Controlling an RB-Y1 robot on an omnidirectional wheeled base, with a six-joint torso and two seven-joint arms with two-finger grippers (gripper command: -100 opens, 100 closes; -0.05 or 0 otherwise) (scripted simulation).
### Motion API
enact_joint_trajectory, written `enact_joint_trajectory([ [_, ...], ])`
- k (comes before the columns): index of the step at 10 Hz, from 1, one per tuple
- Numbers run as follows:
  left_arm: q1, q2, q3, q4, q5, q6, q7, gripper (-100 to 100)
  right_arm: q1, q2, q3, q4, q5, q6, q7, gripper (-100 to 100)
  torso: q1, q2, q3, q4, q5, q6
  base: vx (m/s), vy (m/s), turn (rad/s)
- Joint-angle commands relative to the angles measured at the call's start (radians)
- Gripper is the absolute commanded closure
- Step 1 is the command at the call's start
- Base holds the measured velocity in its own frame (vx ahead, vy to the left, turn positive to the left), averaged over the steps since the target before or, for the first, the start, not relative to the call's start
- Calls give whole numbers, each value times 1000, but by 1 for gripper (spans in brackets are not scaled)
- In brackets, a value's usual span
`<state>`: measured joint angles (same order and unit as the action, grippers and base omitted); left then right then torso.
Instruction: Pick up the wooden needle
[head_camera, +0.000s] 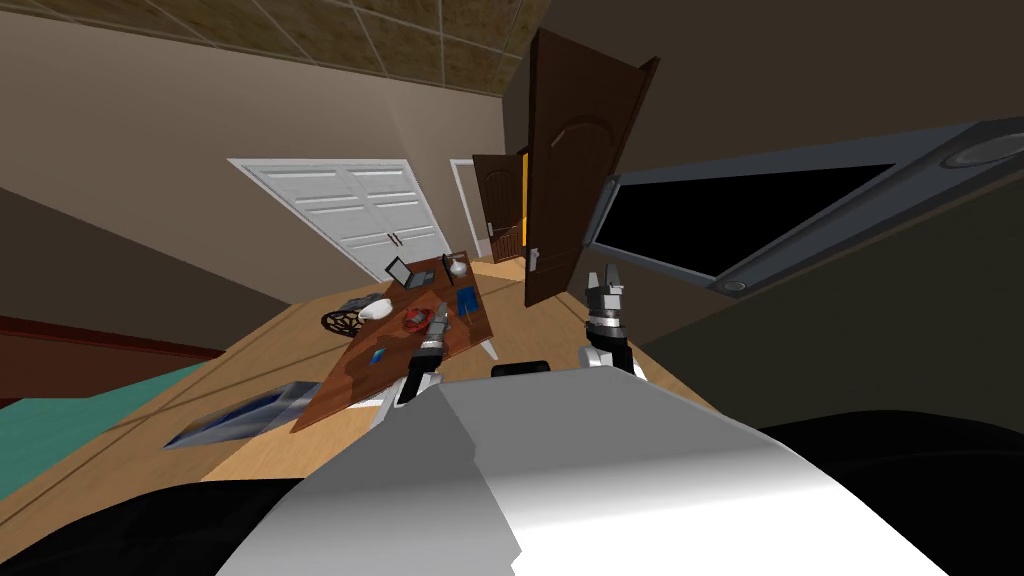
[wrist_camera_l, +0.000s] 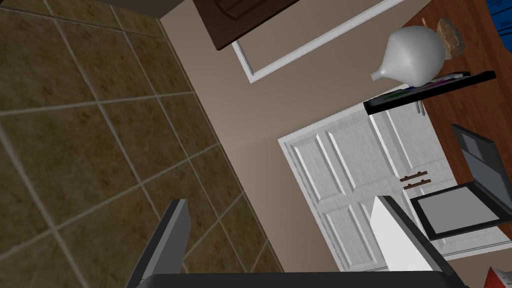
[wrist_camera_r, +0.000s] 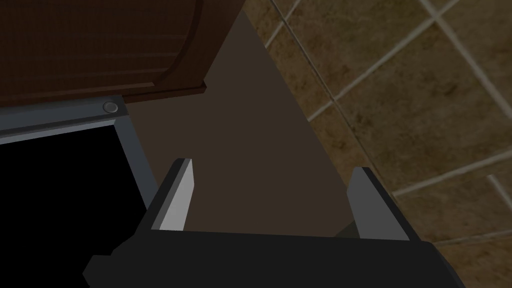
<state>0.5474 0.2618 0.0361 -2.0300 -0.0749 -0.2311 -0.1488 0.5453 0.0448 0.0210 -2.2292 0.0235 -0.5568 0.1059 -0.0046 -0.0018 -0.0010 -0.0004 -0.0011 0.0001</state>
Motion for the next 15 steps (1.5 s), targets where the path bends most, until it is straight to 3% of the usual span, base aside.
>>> enact_joint_trajectory([
  [1, 15, 33, -6, 32, 2, 42, -7, -100, 0, 0, 0, 0, 0, 0, 0, 0, 0, 0, 0, 0, 0, 0, 40, -107, -114],
  [3, 34, 80, -12, 76, 11, 94, -18, -100, 0, 0, 0, 0, 0, 0, 0, 0, -2, -1, -1, 0, 0, 0, 56, -99, -89],
  [4, 34, 80, -12, 76, 11, 94, -18, -100, 0, 0, 0, 0, 0, 0, 0, 0, -2, -1, -1, 0, 0, 0, 27, -54, -30],
  [9, 89, 199, -29, 184, 52, 229, -68, -100, 0, 0, 0, 0, 0, 0, 0, 0, -1, -3, -2, -1, 0, 0, 72, -81, -127],
  [10, 89, 199, -29, 184, 52, 229, -68, -100, 0, 0, 0, 0, 0, 0, 0, 0, -2, -3, -2, -1, -1, 0, 66, -54, -35],
  [13, 127, 269, -38, 245, 89, 305, -110, -100, 0, 0, 0, 0, 0, 0, 0, 0, 2, -3, -2, -1, 0, 0, 96, -36, -144],
  [15, 140, 290, -41, 264, 102, 329, -126, -100, 0, 0, 0, 0, 0, 0, 0, 0, 4, -4, -3, -1, 1, 0, 91, -10, -61],
])
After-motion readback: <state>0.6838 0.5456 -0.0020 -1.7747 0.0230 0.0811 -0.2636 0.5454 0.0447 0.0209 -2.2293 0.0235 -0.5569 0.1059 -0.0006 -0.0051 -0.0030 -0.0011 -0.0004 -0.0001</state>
